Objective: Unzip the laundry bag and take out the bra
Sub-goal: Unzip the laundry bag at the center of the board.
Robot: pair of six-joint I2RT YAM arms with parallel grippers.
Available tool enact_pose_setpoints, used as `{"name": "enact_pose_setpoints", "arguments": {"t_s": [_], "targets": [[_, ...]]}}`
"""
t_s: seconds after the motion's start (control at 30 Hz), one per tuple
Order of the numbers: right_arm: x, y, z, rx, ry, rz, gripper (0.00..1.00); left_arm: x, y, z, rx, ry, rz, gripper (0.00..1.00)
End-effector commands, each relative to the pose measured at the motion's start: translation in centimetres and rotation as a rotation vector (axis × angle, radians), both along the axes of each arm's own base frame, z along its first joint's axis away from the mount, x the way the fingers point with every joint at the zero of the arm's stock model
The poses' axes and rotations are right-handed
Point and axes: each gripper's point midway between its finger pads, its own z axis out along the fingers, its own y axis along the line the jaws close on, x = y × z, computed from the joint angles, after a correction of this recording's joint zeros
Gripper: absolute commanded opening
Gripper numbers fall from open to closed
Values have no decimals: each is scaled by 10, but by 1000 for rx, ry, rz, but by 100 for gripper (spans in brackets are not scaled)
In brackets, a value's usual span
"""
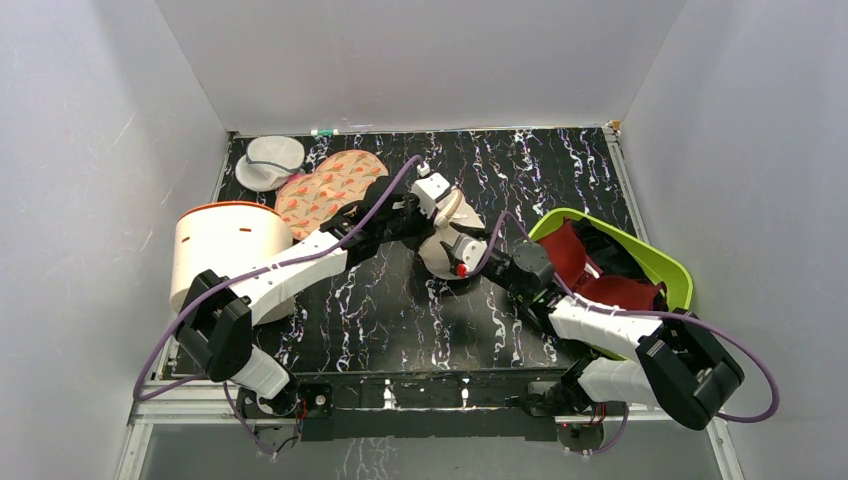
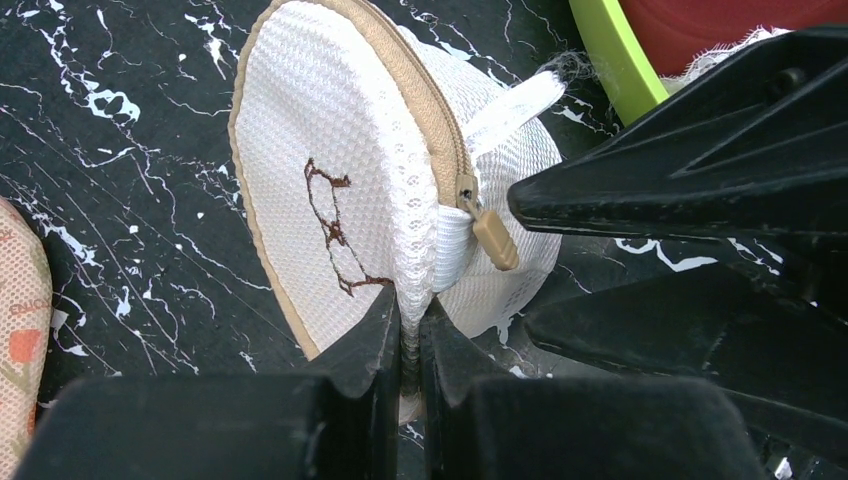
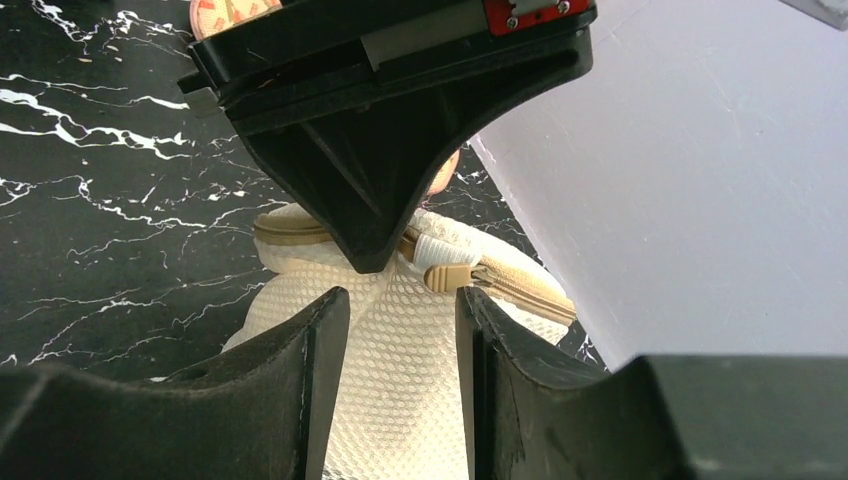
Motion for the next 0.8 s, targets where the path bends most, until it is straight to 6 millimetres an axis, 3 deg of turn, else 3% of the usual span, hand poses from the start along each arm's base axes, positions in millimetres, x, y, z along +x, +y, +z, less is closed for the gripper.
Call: {"name": "enact_pose_setpoints", "arguments": {"t_s": [0.0,0.47,0.63,0.77], "targets": [[11,5,50,80,-145,-19,41,4,-7,24,-51,-24,-11,0],[27,0,58,108,-181,-96,35,3,-8,23,-54,-17,-19,0],[25,2,54,114,-172,-87,38,2,-9,23,-59,-8,-25,0],[28,-12,61,156,-181,-163,29,2,-10,21,-56,-5,-26,0]]}}
